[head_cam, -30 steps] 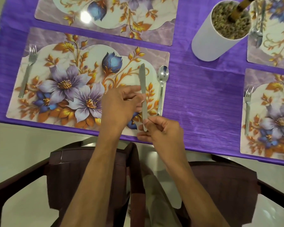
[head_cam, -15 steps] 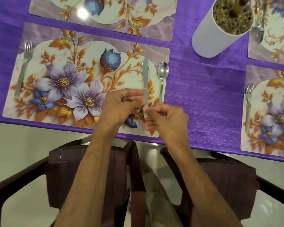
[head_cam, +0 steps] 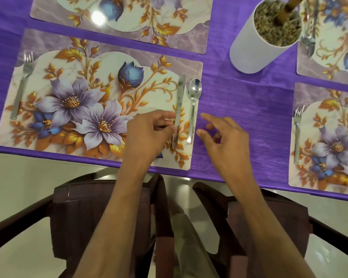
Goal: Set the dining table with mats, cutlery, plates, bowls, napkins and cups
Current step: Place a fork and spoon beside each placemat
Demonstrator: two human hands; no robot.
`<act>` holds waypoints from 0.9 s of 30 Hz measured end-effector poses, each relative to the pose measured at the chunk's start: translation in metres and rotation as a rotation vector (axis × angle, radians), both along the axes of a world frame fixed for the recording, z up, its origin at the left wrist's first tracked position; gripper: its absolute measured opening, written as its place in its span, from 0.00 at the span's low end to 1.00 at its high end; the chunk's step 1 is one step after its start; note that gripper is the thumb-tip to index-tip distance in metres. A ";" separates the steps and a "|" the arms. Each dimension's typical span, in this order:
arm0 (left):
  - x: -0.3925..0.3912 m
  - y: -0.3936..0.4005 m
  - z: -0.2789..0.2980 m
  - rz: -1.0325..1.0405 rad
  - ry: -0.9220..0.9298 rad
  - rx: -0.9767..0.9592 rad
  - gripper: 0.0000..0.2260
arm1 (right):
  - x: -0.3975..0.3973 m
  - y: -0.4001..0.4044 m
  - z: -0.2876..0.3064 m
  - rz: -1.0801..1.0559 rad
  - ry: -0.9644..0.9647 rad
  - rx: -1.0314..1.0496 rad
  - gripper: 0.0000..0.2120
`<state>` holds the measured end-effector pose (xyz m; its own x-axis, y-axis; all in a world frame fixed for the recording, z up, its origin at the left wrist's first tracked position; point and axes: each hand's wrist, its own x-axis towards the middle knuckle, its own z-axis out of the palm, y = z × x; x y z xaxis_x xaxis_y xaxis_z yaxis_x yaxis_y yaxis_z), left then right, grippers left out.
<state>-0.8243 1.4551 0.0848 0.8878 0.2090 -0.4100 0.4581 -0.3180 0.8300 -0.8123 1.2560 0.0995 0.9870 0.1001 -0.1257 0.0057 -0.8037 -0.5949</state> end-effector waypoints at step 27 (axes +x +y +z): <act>0.001 0.001 -0.004 -0.239 -0.106 0.375 0.21 | 0.011 0.006 -0.017 0.083 0.016 0.003 0.24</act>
<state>-0.8237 1.4556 0.0805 0.9622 0.1102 -0.2492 0.2543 -0.6918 0.6758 -0.8011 1.2619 0.0826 0.9732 0.1815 -0.1412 0.0623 -0.7992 -0.5979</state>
